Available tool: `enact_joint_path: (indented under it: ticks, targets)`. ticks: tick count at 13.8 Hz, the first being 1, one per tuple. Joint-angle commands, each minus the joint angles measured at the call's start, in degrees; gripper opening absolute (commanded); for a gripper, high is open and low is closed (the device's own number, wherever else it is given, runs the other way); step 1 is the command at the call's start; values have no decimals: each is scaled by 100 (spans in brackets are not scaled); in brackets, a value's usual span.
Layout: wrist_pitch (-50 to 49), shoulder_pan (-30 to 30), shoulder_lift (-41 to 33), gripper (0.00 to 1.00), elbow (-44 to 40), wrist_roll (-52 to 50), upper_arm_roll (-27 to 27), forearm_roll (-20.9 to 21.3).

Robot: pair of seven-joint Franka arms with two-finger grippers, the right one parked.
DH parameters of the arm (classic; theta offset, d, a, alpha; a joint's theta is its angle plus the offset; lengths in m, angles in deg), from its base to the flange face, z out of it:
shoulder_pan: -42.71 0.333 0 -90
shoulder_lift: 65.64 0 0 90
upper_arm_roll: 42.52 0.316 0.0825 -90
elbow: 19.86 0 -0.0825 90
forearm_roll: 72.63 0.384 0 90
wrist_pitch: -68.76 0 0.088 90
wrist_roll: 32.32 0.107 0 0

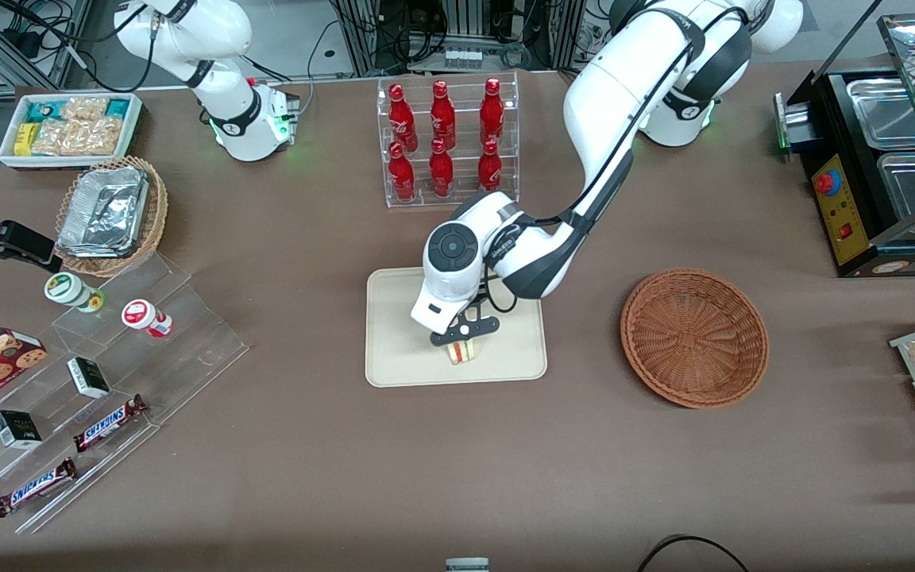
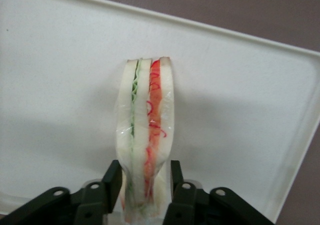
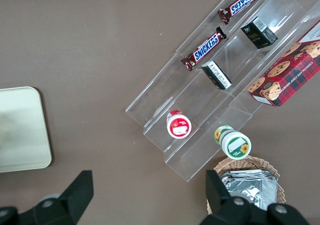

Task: Place sandwich from basket to tray
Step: 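Lower the sandwich onto the tray and open the left gripper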

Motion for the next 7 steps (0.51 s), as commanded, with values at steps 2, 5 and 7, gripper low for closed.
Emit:
enact_joint_path:
  ticks: [2, 5, 7]
  targets:
    - [-341, -75, -302, 100, -89, -97, 66, 109]
    - [-912, -23, -548, 100, -168, 51, 74, 161]
    - [-1220, 56, -777, 100, -63, 114, 83, 556]
